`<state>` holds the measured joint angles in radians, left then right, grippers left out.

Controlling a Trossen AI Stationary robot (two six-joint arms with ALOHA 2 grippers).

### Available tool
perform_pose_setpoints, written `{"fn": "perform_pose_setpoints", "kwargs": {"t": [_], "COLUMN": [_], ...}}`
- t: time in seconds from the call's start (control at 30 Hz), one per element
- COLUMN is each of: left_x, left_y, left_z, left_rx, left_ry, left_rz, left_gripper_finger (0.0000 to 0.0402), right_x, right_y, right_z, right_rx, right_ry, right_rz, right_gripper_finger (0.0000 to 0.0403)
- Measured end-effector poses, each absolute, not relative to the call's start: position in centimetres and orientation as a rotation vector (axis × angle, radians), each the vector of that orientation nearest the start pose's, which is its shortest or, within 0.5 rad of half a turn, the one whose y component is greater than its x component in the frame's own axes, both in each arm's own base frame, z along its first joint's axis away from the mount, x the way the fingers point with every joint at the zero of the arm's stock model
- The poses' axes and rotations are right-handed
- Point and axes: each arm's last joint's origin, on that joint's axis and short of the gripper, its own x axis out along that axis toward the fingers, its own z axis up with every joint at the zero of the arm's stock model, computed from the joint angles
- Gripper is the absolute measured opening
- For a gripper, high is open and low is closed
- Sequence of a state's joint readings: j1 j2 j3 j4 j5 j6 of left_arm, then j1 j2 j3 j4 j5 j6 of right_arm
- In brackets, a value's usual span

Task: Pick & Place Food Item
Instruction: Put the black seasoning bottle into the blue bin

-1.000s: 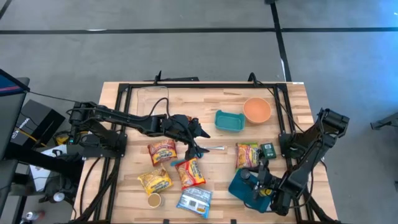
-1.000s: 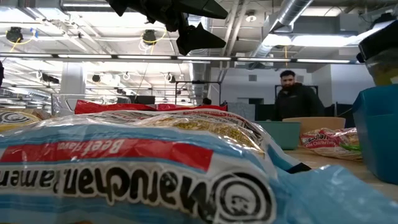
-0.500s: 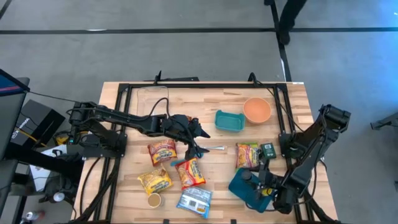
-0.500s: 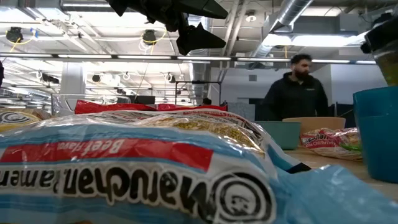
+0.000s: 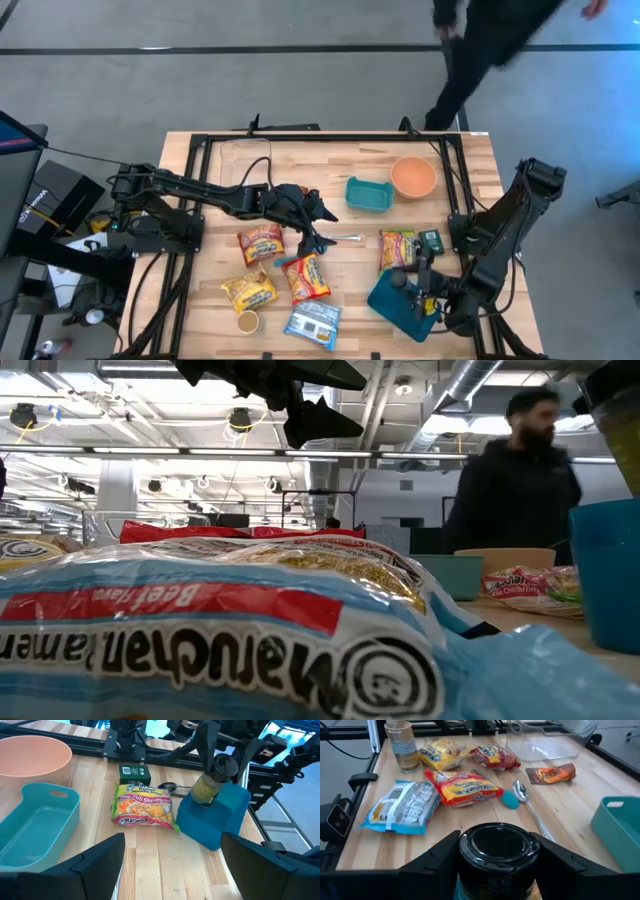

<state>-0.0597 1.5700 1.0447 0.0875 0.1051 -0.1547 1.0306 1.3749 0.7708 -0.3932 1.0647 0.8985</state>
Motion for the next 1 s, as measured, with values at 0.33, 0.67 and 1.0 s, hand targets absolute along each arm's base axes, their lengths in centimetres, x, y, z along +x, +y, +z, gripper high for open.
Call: {"fn": "perform_pose_setpoints", "kwargs": {"t": [0.33, 0.67, 1.0], "left_x": [34.8, 34.9, 34.9], "left_y": [-2.4, -2.4, -2.4], "left_z": [25.6, 25.6, 25.7], "left_rx": [-0.162, -0.162, -0.162], "left_ry": [0.45, 0.445, 0.439], "left_rz": [-0.128, -0.128, -0.129], "left_gripper_finger": [0.0323, 0.0323, 0.0323], "right_x": [15.1, 15.1, 16.8], "right_y": [19.9, 17.9, 16.3], "right_z": [23.7, 26.7, 26.9], "right_rx": [-0.041, -0.086, -0.082], "right_ry": [0.359, 0.331, 0.364], "right_rz": [-0.094, 0.018, 0.143], "right_gripper_finger": [0.0197, 0.0197, 0.0197]}}
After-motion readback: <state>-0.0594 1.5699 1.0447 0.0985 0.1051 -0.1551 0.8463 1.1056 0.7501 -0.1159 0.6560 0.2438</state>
